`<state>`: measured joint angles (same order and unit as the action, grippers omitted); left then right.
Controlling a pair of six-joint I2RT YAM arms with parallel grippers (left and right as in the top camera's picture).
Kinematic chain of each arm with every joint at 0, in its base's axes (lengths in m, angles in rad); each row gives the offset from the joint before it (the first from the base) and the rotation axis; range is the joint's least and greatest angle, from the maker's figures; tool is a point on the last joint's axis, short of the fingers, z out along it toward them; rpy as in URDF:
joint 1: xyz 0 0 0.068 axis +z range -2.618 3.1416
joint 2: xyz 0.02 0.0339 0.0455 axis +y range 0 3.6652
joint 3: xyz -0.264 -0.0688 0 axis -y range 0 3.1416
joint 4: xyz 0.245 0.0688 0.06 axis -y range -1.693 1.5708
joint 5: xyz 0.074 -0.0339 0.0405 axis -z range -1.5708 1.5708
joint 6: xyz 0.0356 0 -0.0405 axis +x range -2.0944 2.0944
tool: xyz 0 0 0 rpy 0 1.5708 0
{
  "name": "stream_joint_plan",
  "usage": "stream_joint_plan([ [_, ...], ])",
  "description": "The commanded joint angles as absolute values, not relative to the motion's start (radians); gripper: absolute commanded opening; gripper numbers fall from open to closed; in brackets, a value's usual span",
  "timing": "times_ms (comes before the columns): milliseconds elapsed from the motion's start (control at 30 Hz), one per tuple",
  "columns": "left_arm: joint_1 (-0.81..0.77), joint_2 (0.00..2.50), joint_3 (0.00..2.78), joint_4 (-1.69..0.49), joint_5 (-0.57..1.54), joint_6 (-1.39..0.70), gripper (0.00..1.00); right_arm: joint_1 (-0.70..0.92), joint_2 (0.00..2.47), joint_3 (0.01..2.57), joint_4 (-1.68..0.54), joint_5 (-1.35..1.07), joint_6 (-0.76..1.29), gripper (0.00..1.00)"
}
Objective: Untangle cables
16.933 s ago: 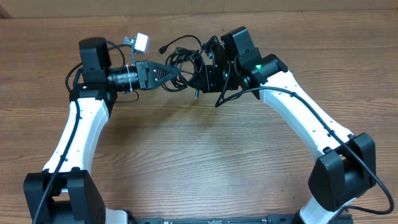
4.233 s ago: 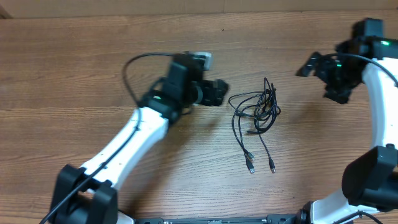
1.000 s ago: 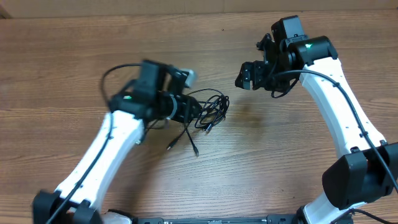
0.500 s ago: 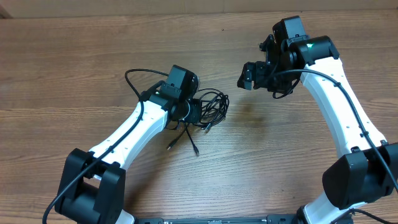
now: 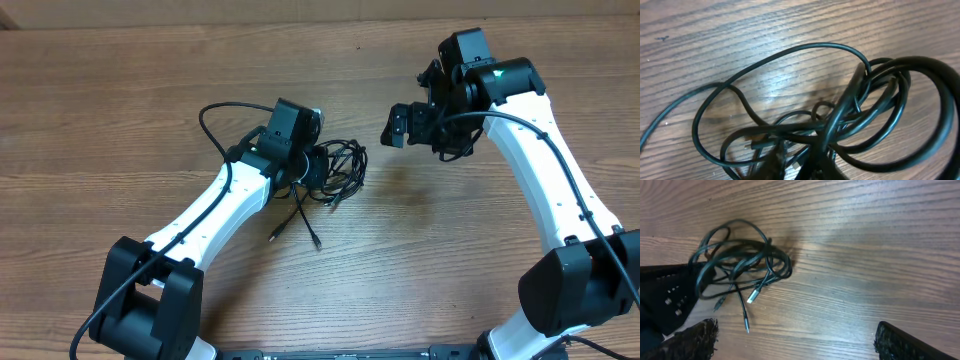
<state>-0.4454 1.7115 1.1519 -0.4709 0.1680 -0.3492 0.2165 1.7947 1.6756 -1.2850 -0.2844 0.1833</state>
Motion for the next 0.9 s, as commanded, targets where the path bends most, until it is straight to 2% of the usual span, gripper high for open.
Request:
stream_joint_plan([
  [0, -0.452, 1.726, 1.147, -0.474, 0.146, -0.355, 0.05, 0.213, 1.796, 1.688, -1.289, -0.292, 0.187, 0.99],
  [200, -0.438, 1.721, 1.149, -0.555, 0.100, -0.333, 0.04, 0.214, 1.796, 1.688, -1.293, -0.311, 0.187, 1.00],
  [367, -0.406, 1.690, 1.191, -0.704, 0.100, -0.292, 0.04, 0.217, 1.796, 1.688, -1.284, -0.411, 0.186, 1.00],
  [533, -0.356, 1.639, 1.282, -0.834, 0.137, -0.269, 0.04, 0.244, 1.796, 1.687, -1.231, -0.413, 0.187, 1.00],
  [700, -0.325, 1.601, 1.314, -0.828, 0.287, -0.240, 0.04, 0.300, 1.796, 1.683, -1.202, -0.414, 0.202, 1.00],
  [867, -0.314, 1.596, 1.316, -0.831, 0.305, -0.239, 0.04, 0.354, 1.796, 1.615, -1.117, -0.413, 0.268, 1.00],
])
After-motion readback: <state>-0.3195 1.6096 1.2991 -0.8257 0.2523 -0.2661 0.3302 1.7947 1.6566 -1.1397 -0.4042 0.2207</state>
